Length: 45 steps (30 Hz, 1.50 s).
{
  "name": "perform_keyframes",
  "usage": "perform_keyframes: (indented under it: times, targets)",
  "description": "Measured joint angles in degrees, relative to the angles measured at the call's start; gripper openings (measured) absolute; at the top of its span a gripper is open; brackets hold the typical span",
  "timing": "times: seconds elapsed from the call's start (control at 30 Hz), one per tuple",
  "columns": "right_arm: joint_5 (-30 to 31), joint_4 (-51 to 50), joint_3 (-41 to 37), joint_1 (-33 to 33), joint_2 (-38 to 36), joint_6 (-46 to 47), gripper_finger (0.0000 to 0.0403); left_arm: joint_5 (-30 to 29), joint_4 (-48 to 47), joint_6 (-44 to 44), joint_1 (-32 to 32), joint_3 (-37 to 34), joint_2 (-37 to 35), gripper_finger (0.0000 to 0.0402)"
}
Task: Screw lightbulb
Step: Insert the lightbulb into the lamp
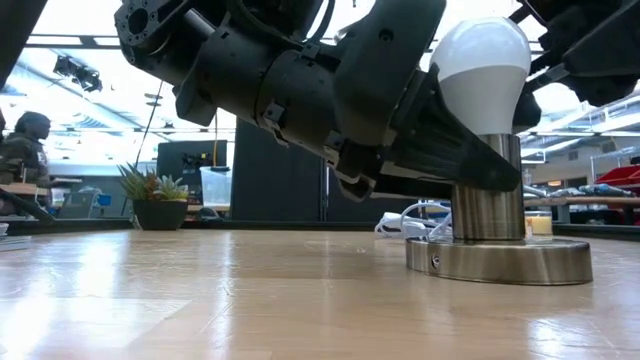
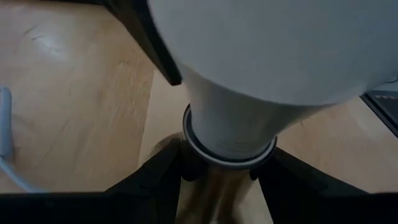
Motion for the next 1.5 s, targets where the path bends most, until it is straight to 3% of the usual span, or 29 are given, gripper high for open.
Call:
perform_keyframes:
  times: [0.23,0.4,0.6,0.87,1.13,1.33,1.5]
  targets:
    - [0.80,-1.97,-0.08,2.89,0.00,6.53,0.0352,-0.78,-0.70,-1.86,0.66,0.00,0.02,0.0189]
    - [-2.87,-0.35,0.00,6.82,-0.11,10.94,0.0339,-4.48,-0.80,-2.51,1.58,-0.01,-0.01,0.0189]
    - [5.10,-4.65,0.00,8.87,-0.55,11.19,0.0325,-4.01,-0.77,-1.64,1.56,-0.02,-0.01,0.0189]
    - [11.78,-9.20,-0.02,5.25,-0.66,9.37,0.0318,-0.60,0.00,-1.35,1.21,-0.06,0.02,0.0189]
    - [11.81,-5.42,-0.02,1.92,-0.70,2.91,0.0325,3.05,1.07,-1.17,0.66,-0.09,0.06,0.0189]
    - [5.30,0.12,-0.02,0.79,0.66,0.13,0.0331,2.62,1.10,-1.04,0.70,-0.07,0.06,0.0189]
    - [3.03,-1.50,-0.02,1.98,0.80,3.28,0.0330,1.03,1.10,-1.03,0.62,-0.04,0.06,0.0189]
